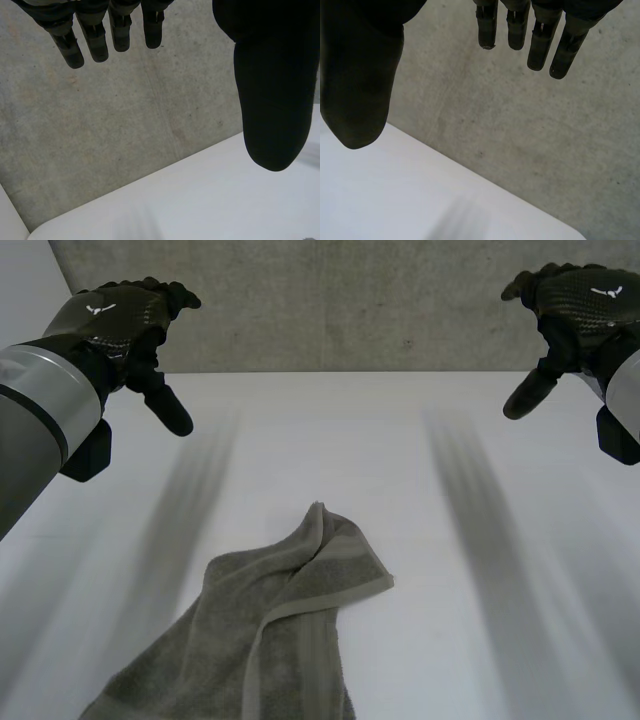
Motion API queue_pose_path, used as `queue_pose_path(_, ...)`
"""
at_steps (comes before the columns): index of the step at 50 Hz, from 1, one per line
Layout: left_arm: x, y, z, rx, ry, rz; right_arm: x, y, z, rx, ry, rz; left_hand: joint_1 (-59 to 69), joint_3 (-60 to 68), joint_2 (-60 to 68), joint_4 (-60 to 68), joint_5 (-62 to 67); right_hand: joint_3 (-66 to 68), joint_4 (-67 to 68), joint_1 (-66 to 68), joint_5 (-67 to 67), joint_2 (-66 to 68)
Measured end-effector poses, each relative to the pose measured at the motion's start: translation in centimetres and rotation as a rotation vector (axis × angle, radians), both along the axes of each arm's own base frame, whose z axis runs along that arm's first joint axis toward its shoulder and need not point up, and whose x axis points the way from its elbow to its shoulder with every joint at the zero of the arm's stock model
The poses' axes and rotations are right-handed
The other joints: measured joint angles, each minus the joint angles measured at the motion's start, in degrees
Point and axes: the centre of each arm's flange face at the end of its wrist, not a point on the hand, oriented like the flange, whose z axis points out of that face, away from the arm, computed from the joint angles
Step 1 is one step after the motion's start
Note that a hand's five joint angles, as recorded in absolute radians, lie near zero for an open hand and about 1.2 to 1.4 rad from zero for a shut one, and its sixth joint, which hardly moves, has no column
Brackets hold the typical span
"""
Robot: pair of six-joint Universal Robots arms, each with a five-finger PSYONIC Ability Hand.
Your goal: Fold the laundry
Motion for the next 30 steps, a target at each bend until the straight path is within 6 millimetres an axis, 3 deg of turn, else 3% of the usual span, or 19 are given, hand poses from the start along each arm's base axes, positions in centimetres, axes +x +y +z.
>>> queue_pose_path(14, -0.1, 0.2, -0.2, 0.003, -0.005, -0.010, 0.1, -0.2, -0.6, -0.014, 0.029, -0.004, 0.00, 0.00, 0.00, 0.00, 0.00, 0.00, 0.00, 0.00, 0.00, 0.00)
queue_pose_path(20, -0.1, 1.0, -1.4, 0.041, -0.023, -0.024, 1.6, 0.9, -1.8, -0.052, 0.216, 0.131, 0.00, 0.00, 0.00, 0.00, 0.00, 0.00, 0.00, 0.00, 0.00, 0.00)
queue_pose_path(24, 0.4, 2.2, -4.0, 0.114, -0.060, -0.032, 3.2, 3.1, -3.9, -0.080, 0.412, 0.303, 0.21, 0.14, 0.16, 0.20, 0.00, 0.00, 0.00, 0.00, 0.00, 0.00)
queue_pose_path(30, 1.4, 4.0, -8.7, 0.231, -0.119, -0.031, 4.9, 6.5, -6.9, -0.096, 0.560, 0.541, 1.36, 1.47, 1.40, 1.37, 0.06, 0.00, 0.00, 0.00, 0.00, 0.00)
